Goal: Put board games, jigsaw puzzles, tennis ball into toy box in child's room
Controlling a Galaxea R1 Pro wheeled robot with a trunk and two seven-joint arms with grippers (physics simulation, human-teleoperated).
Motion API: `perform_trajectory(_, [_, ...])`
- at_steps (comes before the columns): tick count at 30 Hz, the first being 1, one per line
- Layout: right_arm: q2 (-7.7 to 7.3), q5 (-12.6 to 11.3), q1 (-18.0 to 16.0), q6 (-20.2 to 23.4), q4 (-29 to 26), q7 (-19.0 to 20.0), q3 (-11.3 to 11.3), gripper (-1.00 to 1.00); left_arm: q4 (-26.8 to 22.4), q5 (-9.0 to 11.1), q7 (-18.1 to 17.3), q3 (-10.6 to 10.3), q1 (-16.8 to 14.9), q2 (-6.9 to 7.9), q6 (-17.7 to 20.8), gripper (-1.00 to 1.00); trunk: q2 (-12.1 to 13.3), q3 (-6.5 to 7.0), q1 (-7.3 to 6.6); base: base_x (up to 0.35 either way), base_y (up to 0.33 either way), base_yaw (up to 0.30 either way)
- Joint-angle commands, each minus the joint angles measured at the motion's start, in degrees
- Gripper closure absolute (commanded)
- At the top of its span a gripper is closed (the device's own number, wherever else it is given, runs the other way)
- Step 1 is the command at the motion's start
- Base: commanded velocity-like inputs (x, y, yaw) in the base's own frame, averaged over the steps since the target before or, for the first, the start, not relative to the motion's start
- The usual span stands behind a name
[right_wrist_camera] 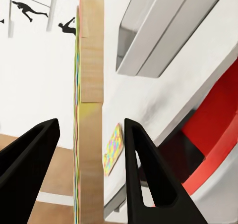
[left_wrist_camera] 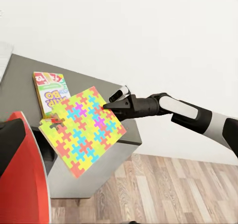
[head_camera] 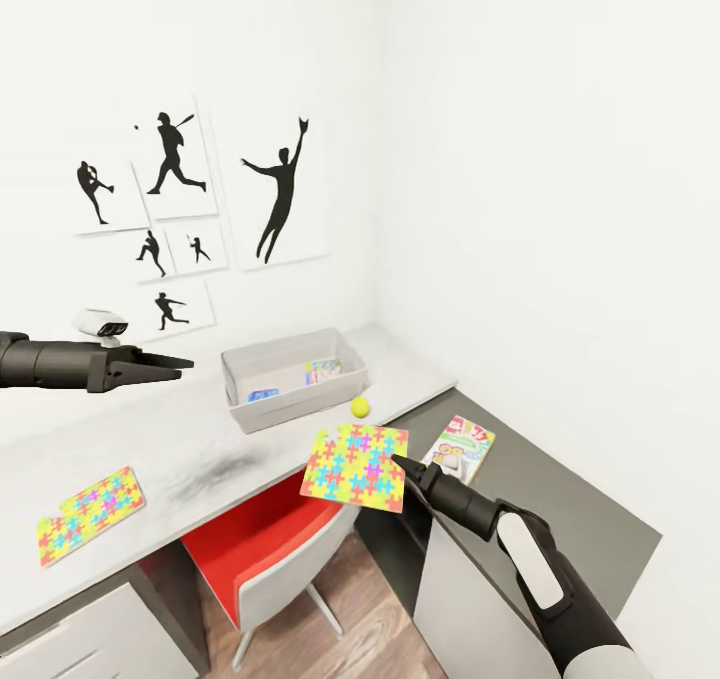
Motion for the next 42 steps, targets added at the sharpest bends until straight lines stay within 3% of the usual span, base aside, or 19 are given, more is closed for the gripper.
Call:
perform_trajectory(1, [-0.04, -0.3, 0.0, 0.3, 0.0, -0.1, 0.1, 1.0, 0.0, 0.0, -0.2, -0.1, -0.1, 0.06, 0.6, -1.0, -0.1, -0.13, 0.05, 0.063, 0.018, 0.144])
perform_trajectory(22, [-0.07, -0.3, 0.0, 0.2, 0.0, -0.1, 1.0, 1.0, 0.0, 0.0, -0.2, -0.1, -0.1, 0.08, 0.6, -1.0, -0.1, -0.13, 0.05, 0.009, 0.004, 0.26])
perform_trajectory(42, [-0.1, -0.3, -0.1, 0.2, 0.0, -0.1, 1.0, 1.0, 0.0, -0.1, -0.2, -0.1, -0.1, 0.09, 0.6, -1.0, -0.1, -0.13, 0.05, 0.062, 0.02, 0.012])
